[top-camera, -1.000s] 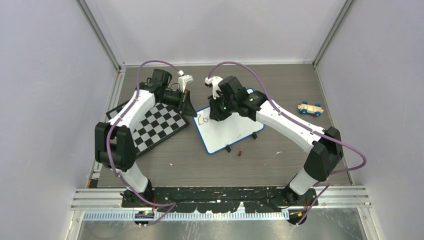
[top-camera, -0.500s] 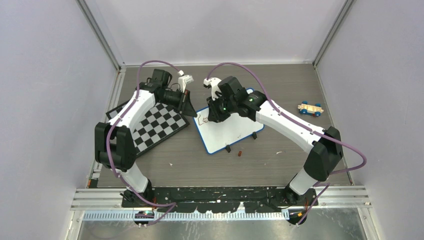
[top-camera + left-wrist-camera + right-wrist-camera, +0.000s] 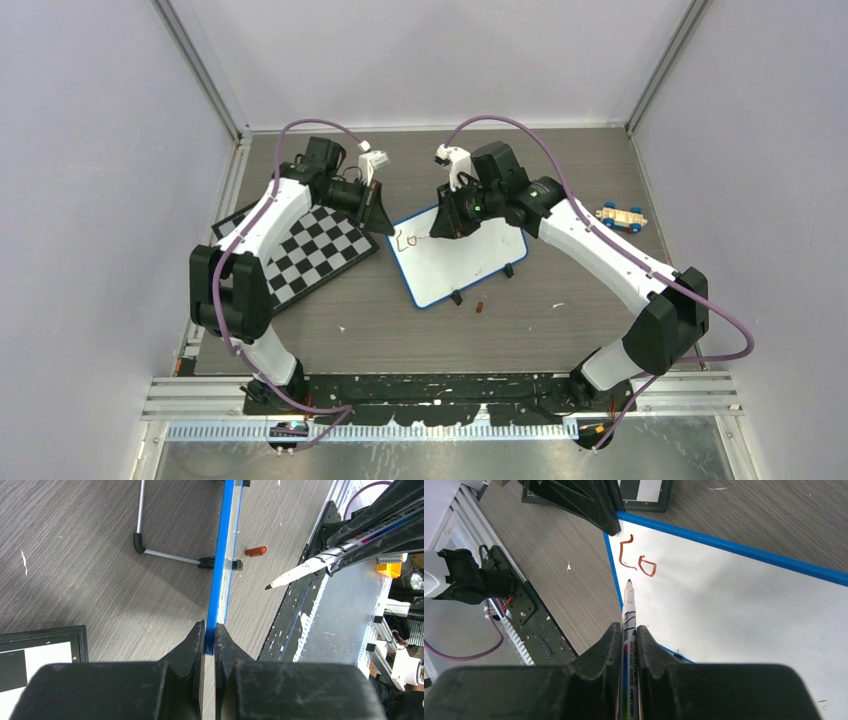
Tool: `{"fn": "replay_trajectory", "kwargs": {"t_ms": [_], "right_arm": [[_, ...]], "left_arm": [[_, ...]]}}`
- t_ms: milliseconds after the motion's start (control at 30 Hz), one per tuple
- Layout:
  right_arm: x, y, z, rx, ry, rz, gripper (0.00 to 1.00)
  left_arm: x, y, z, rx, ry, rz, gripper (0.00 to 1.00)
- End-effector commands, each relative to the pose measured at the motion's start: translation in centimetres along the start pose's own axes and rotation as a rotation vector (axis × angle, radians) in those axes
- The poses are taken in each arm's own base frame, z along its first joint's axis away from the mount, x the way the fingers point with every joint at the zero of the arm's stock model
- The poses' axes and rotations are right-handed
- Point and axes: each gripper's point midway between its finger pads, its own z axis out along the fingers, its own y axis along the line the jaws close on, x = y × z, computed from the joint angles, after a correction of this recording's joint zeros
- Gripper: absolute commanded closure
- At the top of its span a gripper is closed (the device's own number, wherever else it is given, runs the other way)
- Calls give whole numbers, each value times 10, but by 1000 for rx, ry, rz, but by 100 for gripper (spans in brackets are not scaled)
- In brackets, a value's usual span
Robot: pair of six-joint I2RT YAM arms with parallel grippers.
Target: Write a sentence on the whiteboard
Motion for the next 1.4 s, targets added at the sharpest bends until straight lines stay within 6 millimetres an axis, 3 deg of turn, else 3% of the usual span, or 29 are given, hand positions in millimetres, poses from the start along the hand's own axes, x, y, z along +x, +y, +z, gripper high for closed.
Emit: {"fn": "replay_trajectory", "kwargs": {"t_ms": [0, 533, 1067, 1367], "right_arm": [[-10, 12, -6, -54, -62, -24, 100], [-19, -19, 9, 137, -96, -14, 100], [-24, -19, 17, 134, -100, -19, 100], [-27, -29, 14, 193, -115, -26, 100]], "left_arm": [[-3, -5, -5, -8, 6, 11, 100], [-3, -7, -3, 0, 8, 11, 100], [-3, -7, -4, -3, 5, 17, 100], [-3, -7, -3, -7, 6, 16, 100]]}}
